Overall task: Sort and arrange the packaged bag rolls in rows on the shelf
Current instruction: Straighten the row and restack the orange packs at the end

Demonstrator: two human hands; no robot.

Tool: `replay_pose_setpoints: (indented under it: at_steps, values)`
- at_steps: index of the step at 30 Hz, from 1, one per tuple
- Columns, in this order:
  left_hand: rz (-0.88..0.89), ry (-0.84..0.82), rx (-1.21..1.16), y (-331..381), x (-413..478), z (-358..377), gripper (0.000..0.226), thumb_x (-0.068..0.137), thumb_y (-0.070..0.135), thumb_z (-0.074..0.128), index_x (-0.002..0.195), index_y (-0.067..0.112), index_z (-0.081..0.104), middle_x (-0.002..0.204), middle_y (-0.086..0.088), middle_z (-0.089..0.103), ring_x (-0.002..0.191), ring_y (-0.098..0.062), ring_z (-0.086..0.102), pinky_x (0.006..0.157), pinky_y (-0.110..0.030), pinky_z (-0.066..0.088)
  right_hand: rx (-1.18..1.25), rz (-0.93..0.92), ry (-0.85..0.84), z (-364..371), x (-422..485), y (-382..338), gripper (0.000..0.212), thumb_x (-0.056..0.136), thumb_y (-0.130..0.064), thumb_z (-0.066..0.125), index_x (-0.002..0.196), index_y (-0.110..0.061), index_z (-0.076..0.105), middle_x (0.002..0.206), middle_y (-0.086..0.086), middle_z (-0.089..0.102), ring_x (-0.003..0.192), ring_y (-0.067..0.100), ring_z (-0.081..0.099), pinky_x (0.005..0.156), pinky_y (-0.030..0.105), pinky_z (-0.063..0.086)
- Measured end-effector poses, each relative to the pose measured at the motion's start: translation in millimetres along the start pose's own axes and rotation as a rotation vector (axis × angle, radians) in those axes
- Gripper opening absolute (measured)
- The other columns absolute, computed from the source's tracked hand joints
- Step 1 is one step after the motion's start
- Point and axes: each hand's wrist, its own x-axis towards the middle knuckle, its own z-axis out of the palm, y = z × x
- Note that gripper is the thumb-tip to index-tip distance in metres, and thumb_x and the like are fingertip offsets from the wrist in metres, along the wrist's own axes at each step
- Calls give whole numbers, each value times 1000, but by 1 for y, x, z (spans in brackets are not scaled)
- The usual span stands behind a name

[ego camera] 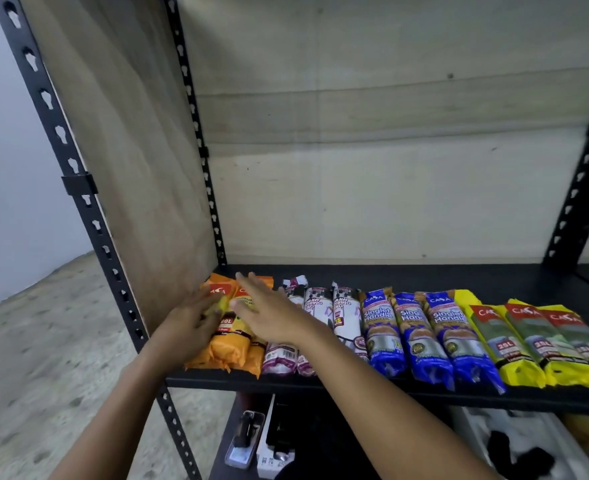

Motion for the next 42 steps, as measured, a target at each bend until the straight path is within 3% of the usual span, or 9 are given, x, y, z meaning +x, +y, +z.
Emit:
replay_pose_setpoints:
  at_steps: [3, 7, 11, 16, 19, 28, 34, 39, 42]
  values:
    - [135, 265, 43, 39, -16, -1, 38, 98, 43, 45, 126, 26, 62, 138, 2, 55, 127, -19, 50, 102, -38, 43, -60, 38, 140, -33, -44, 21, 57, 103, -54, 37, 155, -33, 27, 166, -4, 14, 152, 23, 14, 123, 52, 4]
    - [367, 416, 72, 96, -48, 29, 29, 96, 35, 53, 113, 17, 69, 123, -2, 61, 117, -23, 56, 95, -44, 46, -372, 181, 262, -73, -116, 70, 59, 98, -64, 38, 148, -34, 42, 159, -6, 33, 147, 15, 27, 123, 53, 8]
    - [502, 261, -48, 162, -69, 84, 38, 95, 48, 54, 127, 28, 60, 135, 5, 53, 129, -13, 46, 106, -40, 40, -449, 254, 350, -91, -199, 107, 77, 84, -86, 30, 146, -42, 41, 157, -18, 34, 149, 9, 20, 121, 40, 18]
    - [565, 23, 119, 212, -48, 122, 82, 83, 79, 42, 152, 40, 19, 160, 11, 20, 148, -10, 12, 121, -40, 15, -553, 271, 196, -96, -246, 133, 96, 69, -100, 26, 153, -54, 11, 162, -28, -6, 151, 5, -14, 124, 42, -3]
    - [543, -44, 222, 213, -37, 135, 93, 78, 82, 41, 153, 43, 4, 163, 9, 12, 150, -13, 12, 121, -42, 12, -565, 244, 156, -91, -247, 143, 100, 72, -96, 34, 154, -51, -1, 162, -27, -14, 150, 5, -18, 119, 35, -8]
    - [573, 57, 259, 211, -31, 142, 77, 81, 68, 55, 148, 37, 34, 154, 4, 39, 137, -16, 43, 111, -42, 34, -714, 180, 328, -67, -239, 171, 82, 87, -82, 33, 153, -33, 37, 154, -15, 42, 145, 14, 35, 107, 31, 28]
    - [576, 44, 271, 212, -31, 141, 78, 82, 67, 55, 149, 38, 31, 154, 4, 38, 138, -17, 42, 110, -42, 34, -670, 151, 347, -64, -239, 177, 82, 87, -82, 33, 152, -32, 38, 153, -12, 44, 145, 16, 35, 108, 39, 42]
    - [534, 66, 185, 229, -39, 139, 87, 79, 81, 43, 152, 45, 13, 162, 6, 18, 149, -18, 16, 120, -45, 17, -616, 95, 401, -75, -253, 167, 92, 80, -91, 34, 155, -38, 27, 163, -16, 22, 153, 9, 10, 123, 40, 15]
    - [586, 90, 121, 258, -40, 142, 83, 79, 80, 46, 149, 40, 30, 158, 4, 31, 147, -19, 24, 118, -49, 22, -561, 123, 579, -93, -274, 172, 73, 88, -79, 44, 147, -37, 44, 156, -14, 38, 150, 7, 19, 121, 43, 23]
